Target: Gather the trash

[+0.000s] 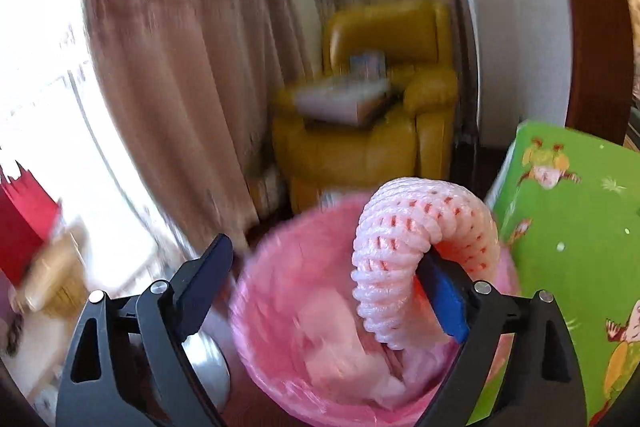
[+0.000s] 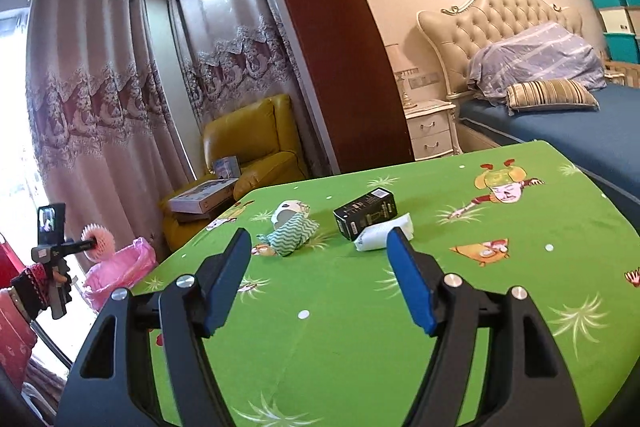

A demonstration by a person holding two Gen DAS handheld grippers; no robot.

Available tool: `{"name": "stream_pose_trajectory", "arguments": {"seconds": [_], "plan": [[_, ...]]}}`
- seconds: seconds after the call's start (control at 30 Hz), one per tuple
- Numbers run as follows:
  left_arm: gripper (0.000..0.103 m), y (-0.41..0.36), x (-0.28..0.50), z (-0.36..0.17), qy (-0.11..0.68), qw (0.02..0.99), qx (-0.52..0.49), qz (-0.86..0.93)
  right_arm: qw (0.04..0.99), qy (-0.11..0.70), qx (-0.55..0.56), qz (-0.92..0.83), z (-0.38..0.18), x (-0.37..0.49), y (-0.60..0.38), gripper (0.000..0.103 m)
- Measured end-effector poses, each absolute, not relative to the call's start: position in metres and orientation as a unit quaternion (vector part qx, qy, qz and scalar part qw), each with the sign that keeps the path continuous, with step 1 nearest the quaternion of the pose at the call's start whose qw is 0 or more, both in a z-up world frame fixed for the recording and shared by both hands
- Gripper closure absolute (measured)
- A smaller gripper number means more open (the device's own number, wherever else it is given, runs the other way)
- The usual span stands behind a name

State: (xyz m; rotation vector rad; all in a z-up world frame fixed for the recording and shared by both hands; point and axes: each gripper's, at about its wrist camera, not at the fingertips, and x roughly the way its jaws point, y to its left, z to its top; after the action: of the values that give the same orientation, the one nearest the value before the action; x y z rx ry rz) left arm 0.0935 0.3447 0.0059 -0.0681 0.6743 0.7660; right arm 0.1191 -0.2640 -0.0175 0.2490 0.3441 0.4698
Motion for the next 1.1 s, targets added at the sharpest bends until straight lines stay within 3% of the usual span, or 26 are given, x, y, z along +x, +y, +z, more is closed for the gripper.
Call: {"name": "stream_pose_trajectory", "arguments": {"seconds": [0.1, 0.3, 0.43, 0.6, 0.67, 0.73, 0.9, 1.1], "plan": [[0.018, 0.374, 0.099, -0.009, 0.378, 0.847, -0.115, 0.357, 0.952, 0.169, 0.129, 0.22, -0.021, 0.121, -0.267, 0.034], [0.018, 0.358, 0.102, -0.01, 0.374, 0.857, -0.04, 0.351, 0.952, 0.179, 0.152, 0.198, -0.026, 0.128, -0.26, 0.033], [0.018, 0.359, 0.076, 0.003, 0.268, 0.873, -0.066, 0.402, 0.953, 0.184, 0.118, 0.211, -0.024, 0.125, -0.236, 0.033], [0.018, 0.344, 0.076, -0.001, 0.26, 0.885, -0.016, 0.387, 0.955, 0.169, 0.081, 0.228, -0.013, 0.119, -0.212, 0.033], [0.017, 0.327, 0.074, 0.003, 0.235, 0.902, -0.026, 0.363, 0.957, 0.164, 0.074, 0.228, -0.01, 0.119, -0.208, 0.033], [0.007, 0.303, 0.079, 0.005, 0.212, 0.917, -0.034, 0.336, 0.956, 0.173, 0.073, 0.226, -0.011, 0.125, -0.206, 0.031], [0.007, 0.219, 0.118, 0.002, 0.194, 0.953, -0.016, 0.231, 0.957, 0.218, 0.056, 0.183, -0.023, 0.156, -0.213, 0.031], [0.007, 0.14, 0.188, -0.019, 0.238, 0.963, -0.054, 0.113, 0.953, 0.271, 0.038, 0.128, -0.047, 0.209, -0.224, 0.031]]}}
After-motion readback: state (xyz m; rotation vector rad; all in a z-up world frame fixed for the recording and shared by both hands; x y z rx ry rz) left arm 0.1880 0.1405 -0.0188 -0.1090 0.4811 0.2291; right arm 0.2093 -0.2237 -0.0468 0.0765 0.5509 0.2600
